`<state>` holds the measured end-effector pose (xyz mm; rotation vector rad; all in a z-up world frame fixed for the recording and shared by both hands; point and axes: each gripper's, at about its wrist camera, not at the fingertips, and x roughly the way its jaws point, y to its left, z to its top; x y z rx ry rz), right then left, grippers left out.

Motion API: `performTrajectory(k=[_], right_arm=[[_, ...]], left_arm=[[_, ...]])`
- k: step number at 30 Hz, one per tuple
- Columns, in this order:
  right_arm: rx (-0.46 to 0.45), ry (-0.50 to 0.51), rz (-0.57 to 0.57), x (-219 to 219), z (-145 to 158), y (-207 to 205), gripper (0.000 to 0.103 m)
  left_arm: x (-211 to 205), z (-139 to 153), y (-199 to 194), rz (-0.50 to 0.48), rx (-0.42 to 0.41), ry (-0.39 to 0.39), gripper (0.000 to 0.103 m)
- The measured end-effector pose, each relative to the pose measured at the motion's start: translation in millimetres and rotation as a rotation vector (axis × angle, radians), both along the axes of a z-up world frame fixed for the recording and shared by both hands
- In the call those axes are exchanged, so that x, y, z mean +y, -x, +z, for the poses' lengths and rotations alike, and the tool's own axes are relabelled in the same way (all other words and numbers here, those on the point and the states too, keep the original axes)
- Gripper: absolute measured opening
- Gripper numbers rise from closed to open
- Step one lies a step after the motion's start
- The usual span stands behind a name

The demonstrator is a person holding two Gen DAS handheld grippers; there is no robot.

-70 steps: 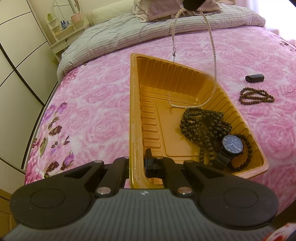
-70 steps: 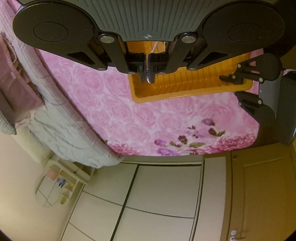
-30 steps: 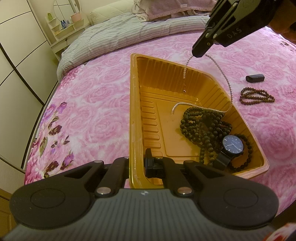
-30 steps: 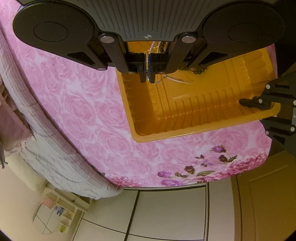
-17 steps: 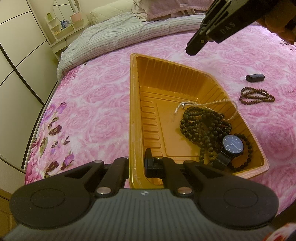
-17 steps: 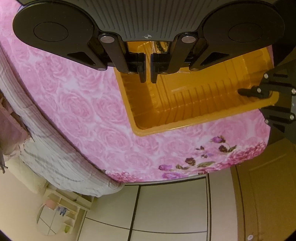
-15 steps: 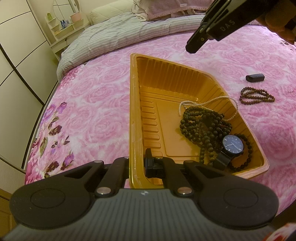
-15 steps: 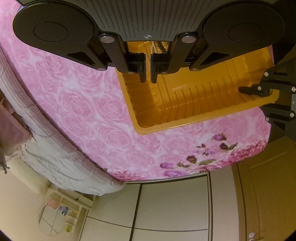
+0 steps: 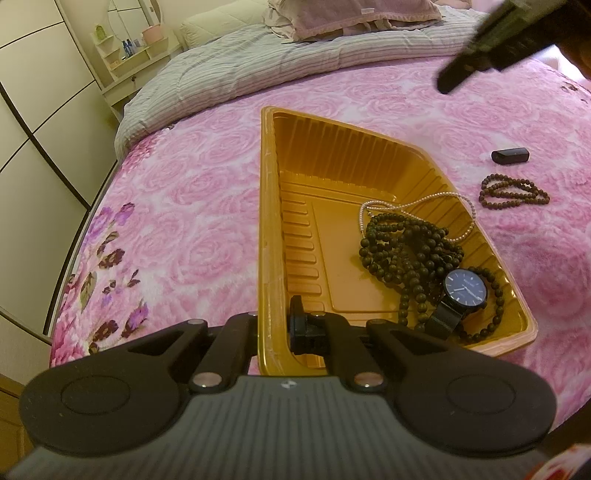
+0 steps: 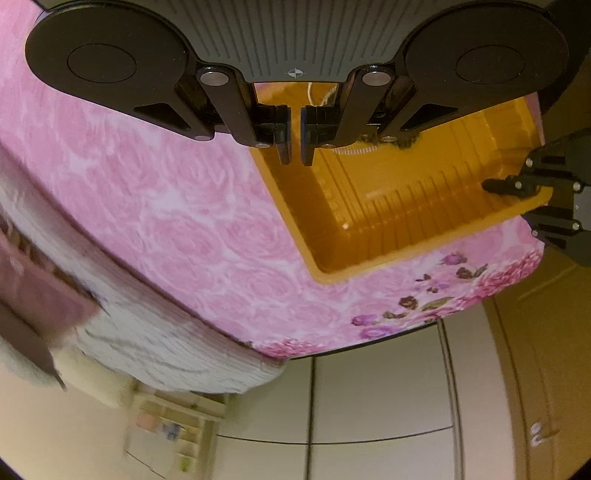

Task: Organize jewelry
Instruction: 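Reach the right tool to the brown bead bracelet and grasp it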

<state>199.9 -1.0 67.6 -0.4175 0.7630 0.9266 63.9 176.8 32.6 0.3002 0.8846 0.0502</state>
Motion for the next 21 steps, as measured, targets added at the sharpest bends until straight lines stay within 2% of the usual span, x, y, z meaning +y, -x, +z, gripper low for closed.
performTrajectory(k=[6,17,19,21], right_arm=[[0.11,-0.041,-0.134,-55,-31,6,0.002],[0.234,-0.116,-0.41,-154,-91,28,0.004],[0.241,-0.12,-0.45,-169,-99,32,0.005],[0.239,-0.114,-0.479,-182,-104,37,0.012]], left_arm=[[2,0,1,0.005,-0.002,0.006,0.002],[2,-1,1,0.007,-0.008,0.006,0.002],[2,-1,1,0.007,-0.007,0.007,0.002],[2,-1,1,0.007,-0.007,0.006,0.002]])
